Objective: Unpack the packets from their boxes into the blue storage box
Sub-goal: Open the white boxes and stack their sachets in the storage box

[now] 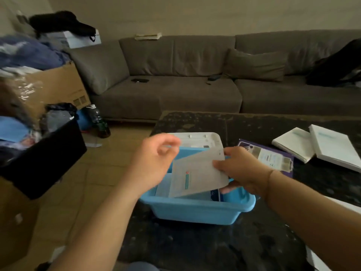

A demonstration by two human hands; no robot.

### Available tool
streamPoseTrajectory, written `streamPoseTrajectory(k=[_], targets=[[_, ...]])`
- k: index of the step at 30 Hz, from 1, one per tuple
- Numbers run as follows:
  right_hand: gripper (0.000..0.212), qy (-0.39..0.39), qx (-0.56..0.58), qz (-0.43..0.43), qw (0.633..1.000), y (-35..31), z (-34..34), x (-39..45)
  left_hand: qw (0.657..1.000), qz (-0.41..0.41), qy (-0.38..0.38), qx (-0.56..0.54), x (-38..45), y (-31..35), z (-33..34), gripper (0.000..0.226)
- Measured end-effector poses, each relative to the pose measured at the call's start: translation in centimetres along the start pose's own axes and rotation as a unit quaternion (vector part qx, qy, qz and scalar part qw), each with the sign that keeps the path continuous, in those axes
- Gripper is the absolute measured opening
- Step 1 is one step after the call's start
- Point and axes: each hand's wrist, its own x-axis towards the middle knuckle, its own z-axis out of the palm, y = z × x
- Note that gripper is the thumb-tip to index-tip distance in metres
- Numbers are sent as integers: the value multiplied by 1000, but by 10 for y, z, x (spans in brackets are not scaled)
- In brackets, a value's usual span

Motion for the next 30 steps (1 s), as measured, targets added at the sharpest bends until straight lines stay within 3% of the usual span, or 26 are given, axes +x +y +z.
streamPoseTrajectory(k=[2,4,7,11,16,20,23,25,30], targets=[[31,-12,-20,13,1000,1,13,11,982,-5,-134,136,10,-6,-1,16],[32,-27,-33,20,999,1,23,19,942,-10,-237,238,16,-11,4,18],[25,-47,-34,32,998,5,37,26,905,-39,-306,292,20,-15,12,24],[28,-26,-89,34,995,16,46,34,890,-56,-324,317,23,-22,19,32],[27,-62,-189,45,979,16,42,36,860,-50,-358,360,21,-24,23,35],[41,-78,-467,-20,881,1,32,27,841,-59,-380,382,25,-26,26,30],[38,-89,-543,-48,833,-5,28,26,830,-34,-364,421,34,-26,34,33],[40,-97,-555,-57,824,-2,29,28,835,-26,-349,424,41,-27,40,37],[55,-72,-513,-71,852,12,34,36,836,-65,-363,406,47,-38,52,38]])
